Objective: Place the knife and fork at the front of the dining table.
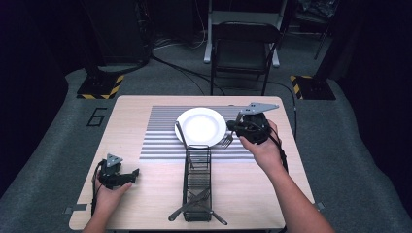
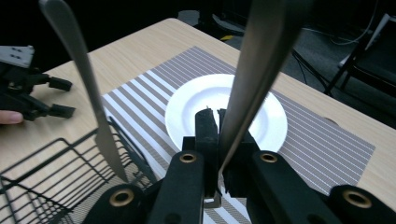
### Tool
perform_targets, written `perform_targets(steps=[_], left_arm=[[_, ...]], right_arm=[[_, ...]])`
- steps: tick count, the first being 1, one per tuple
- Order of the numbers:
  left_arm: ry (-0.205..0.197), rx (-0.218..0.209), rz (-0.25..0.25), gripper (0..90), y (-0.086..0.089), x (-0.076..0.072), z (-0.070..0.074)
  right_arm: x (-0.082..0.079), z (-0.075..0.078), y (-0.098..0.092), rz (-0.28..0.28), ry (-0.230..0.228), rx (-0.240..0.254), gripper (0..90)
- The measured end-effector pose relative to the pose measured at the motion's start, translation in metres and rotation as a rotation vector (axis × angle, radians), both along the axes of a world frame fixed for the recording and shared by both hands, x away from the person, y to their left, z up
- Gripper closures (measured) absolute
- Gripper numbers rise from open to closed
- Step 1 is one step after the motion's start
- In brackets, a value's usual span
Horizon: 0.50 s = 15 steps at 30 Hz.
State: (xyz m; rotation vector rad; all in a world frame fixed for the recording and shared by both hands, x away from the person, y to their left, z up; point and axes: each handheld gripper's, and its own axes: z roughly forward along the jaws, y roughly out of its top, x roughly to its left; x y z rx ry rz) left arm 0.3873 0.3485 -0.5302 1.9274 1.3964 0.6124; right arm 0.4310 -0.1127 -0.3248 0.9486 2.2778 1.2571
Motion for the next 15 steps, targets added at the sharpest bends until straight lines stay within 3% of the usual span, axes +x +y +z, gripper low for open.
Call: perform_targets(steps=[9,15], left_arm=[[0.000,0.000,0.000,13.7,0.000,0.000,0.000],[0.000,-0.001,0.000,13.7,0.000,0.000,0.000]], right_arm=[[0.018,-0.027,-0.008,-0.058,0.012,-0.030,86.7],[0.029,-0.043,-0.011,-0.129,0.017,-0.044,86.7]])
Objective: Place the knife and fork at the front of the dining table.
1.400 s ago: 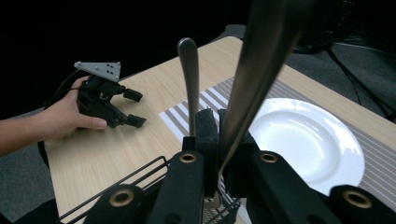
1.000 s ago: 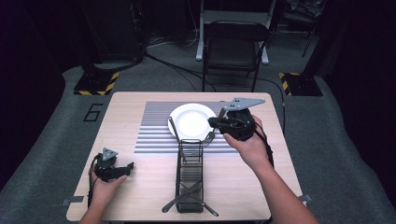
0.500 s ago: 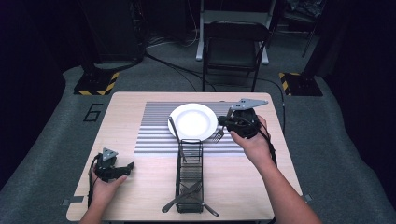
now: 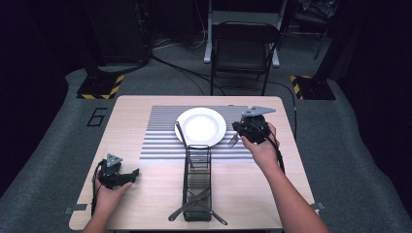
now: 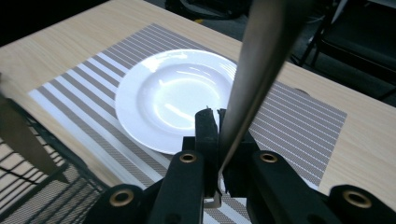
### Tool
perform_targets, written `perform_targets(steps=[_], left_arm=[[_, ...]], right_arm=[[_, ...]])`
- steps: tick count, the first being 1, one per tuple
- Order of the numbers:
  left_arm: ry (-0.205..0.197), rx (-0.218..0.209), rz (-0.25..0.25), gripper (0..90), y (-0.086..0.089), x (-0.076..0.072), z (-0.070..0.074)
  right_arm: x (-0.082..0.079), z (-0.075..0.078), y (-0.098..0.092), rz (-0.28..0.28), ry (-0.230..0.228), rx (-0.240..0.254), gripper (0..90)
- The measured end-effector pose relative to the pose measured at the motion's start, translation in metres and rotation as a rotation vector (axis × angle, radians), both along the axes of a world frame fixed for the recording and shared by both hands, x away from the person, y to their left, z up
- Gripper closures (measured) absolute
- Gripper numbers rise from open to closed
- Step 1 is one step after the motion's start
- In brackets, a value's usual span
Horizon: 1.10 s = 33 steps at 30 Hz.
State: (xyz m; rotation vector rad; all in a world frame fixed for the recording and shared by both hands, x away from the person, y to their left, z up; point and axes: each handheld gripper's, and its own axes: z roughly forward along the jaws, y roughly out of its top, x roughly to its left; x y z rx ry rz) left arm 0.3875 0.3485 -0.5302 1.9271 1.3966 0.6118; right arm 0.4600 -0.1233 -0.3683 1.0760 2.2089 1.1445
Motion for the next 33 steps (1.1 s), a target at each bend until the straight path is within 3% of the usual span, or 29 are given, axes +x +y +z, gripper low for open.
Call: perform_targets(steps=[10,16,26,30,33], left_arm=[[0.000,0.000,-0.002,13.8,0.000,0.000,0.000],[0.000,0.000,-0.002,13.8,0.000,0.000,0.000],[0.003,0.001,-0.003,13.8,0.000,0.000,0.000],[0.007,0.003,-0.004,13.8,0.000,0.000,0.001],[0.007,0.003,-0.004,13.8,0.000,0.000,0.001]], right_arm=[[0.015,-0.034,0.002,-0.049,0.063,-0.042,86.6],[0.019,-0.046,0.004,-0.062,0.098,-0.052,86.7],[0.023,-0.057,0.006,-0.057,0.097,-0.075,86.6],[0.023,-0.058,0.005,-0.078,0.106,-0.054,86.5],[0.026,-0.061,0.001,-0.089,0.087,-0.037,86.4]])
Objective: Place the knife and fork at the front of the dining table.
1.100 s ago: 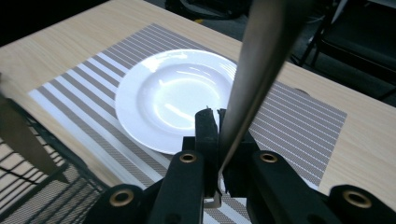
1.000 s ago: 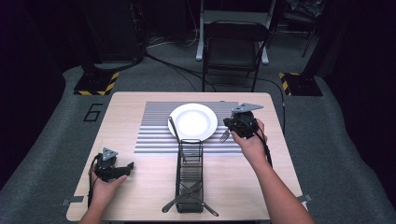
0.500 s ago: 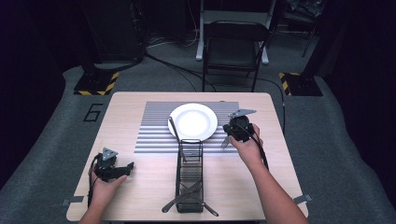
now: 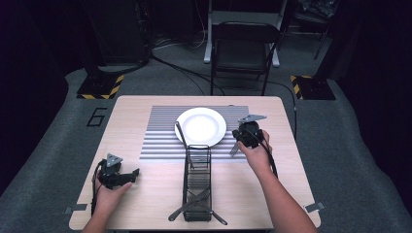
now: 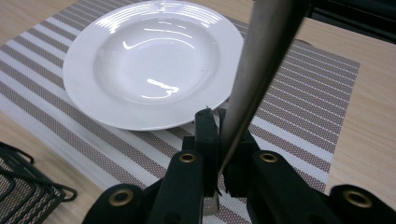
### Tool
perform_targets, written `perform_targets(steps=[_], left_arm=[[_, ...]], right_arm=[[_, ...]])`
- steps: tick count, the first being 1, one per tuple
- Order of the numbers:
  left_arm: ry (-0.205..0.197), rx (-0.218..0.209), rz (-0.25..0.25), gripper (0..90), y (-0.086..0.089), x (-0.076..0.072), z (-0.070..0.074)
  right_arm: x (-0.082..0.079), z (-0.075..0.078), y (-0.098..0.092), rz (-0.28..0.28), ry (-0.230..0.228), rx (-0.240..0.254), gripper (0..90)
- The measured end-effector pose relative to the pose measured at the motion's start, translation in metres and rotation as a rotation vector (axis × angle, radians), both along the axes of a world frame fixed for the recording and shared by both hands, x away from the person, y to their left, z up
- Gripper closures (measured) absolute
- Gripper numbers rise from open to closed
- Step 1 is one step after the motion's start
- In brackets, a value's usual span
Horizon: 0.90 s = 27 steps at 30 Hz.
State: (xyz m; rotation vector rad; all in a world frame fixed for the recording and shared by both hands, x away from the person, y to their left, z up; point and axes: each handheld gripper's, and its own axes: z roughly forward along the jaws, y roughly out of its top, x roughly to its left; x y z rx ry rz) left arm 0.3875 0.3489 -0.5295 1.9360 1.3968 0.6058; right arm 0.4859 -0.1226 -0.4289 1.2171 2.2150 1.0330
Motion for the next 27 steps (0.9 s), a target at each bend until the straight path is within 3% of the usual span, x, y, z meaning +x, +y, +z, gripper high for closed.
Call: perform_targets(steps=[1,6,27], left_arm=[[0.000,0.000,0.000,13.8,0.000,0.000,0.000],[-0.005,-0.002,0.000,13.8,0.000,0.000,0.000],[0.000,-0.001,-0.002,13.8,0.000,0.000,0.000]], right_arm=[[-0.001,0.000,0.000,-0.021,0.012,0.016,86.3],[0.001,-0.004,-0.002,-0.064,-0.011,0.033,85.5],[0.016,-0.012,0.005,-0.153,-0.047,0.030,83.3]])
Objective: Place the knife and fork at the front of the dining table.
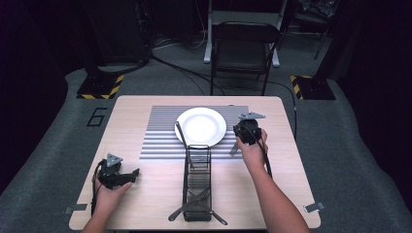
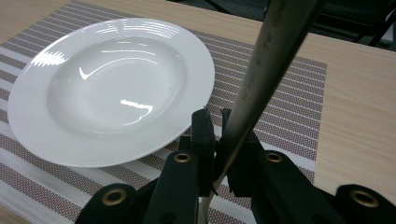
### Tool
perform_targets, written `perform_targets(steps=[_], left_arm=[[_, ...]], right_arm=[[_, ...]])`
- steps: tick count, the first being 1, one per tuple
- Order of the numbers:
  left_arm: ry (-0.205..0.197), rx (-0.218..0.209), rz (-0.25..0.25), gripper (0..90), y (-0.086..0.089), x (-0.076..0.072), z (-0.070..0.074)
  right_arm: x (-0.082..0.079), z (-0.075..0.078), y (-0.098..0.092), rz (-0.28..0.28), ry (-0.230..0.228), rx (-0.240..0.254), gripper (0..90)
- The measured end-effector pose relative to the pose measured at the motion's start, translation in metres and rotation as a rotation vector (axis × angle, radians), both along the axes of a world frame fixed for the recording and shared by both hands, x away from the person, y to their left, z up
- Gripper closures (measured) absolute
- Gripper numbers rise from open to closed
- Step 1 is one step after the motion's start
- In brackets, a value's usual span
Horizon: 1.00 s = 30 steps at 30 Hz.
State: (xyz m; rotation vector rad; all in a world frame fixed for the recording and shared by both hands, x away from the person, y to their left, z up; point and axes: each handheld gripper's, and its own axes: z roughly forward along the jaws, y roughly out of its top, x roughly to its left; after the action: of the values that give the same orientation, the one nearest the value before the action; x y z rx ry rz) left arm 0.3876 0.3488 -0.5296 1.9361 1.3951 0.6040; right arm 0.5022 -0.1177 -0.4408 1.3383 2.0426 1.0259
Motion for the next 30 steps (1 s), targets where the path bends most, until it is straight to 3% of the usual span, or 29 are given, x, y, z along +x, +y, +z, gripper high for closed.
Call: perform_targets(steps=[13,23,30], left_arm=[[0.001,0.001,-0.004,13.8,0.000,0.000,0.000],[0.000,0.001,-0.006,13.8,0.000,0.000,0.000],[-0.001,0.000,-0.005,13.8,0.000,0.000,0.000]], right_arm=[[0.014,-0.008,0.004,-0.038,0.001,-0.025,81.2],[0.025,-0.020,0.004,-0.075,0.056,-0.038,79.2],[0.032,-0.024,0.010,-0.094,0.060,-0.062,78.9]])
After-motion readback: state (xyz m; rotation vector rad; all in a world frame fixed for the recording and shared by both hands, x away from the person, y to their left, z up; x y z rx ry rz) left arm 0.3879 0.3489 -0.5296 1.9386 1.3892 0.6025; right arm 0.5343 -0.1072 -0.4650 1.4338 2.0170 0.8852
